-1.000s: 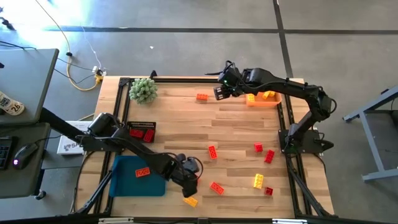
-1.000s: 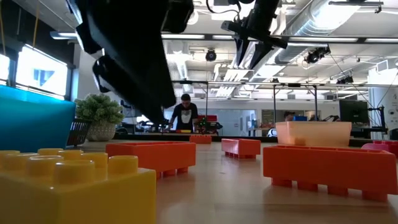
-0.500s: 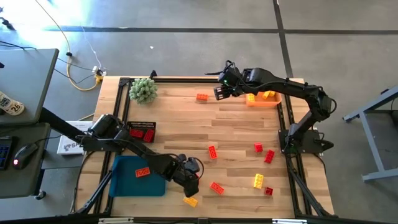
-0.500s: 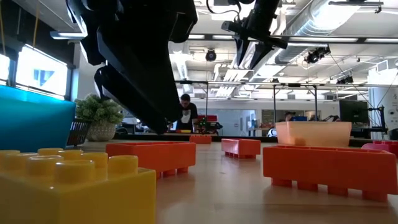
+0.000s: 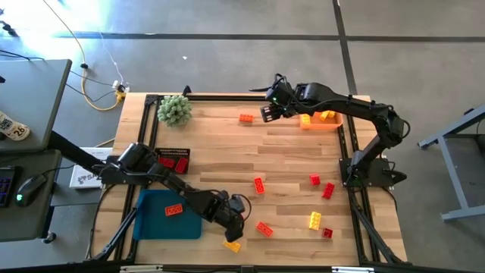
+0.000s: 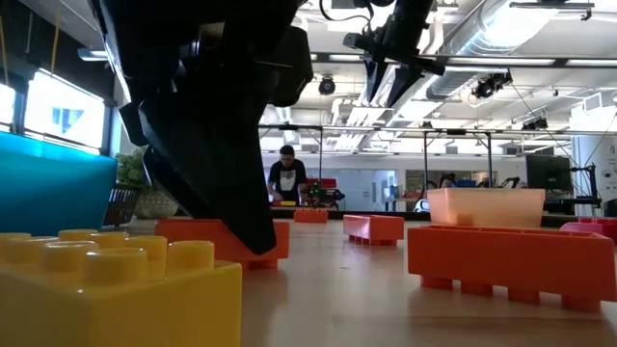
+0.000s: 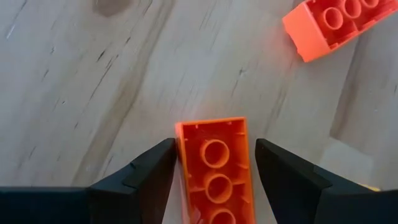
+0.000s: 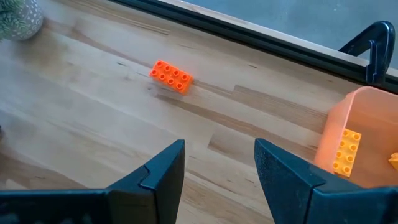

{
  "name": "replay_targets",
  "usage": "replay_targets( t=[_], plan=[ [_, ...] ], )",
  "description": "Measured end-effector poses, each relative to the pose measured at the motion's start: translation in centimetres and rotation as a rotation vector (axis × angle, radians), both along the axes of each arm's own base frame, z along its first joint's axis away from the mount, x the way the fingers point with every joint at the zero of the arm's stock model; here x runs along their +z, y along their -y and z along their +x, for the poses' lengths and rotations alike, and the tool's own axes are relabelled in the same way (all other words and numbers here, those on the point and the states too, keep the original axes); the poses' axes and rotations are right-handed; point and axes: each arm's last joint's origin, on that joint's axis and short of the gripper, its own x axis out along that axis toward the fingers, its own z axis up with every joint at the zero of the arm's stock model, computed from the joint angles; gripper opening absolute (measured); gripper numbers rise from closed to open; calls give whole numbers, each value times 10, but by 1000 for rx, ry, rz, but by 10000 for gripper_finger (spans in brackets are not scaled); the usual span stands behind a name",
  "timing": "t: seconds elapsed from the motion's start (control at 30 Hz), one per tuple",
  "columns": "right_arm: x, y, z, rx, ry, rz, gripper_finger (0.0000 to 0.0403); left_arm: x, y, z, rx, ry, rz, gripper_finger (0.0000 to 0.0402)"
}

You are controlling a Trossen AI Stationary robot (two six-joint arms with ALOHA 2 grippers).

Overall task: Sort & place blocks by color
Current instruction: Put the orange game piece into the blue bin

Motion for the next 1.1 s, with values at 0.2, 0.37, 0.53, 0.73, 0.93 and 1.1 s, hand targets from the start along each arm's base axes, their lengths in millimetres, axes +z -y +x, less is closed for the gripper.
replay_targets(
  t=[0.2, 0.37, 0.53, 0.73, 0.93, 1.1],
  plan=[
    [0, 0, 0, 1, -1, 0, 181, -9, -3, 0, -59, -31, 78, 188],
    [0, 0, 0, 32, -13, -6, 181, -14, -3, -1, -72, -57, 100, 145],
    [0, -1, 0, 52, -13, 5, 181, -9, -5, -1, -116, -50, 105, 111],
    [0, -1, 0, 106, -37, -12, 181, 9, -23, -8, -76, -94, 157, 111],
    [0, -1, 0, 160, -63, -32, 181, 42, -46, -27, -12, -181, 232, 111],
    [0, -1, 0, 198, -80, -46, 181, 81, -60, -40, 33, -127, 219, 111]
  ],
)
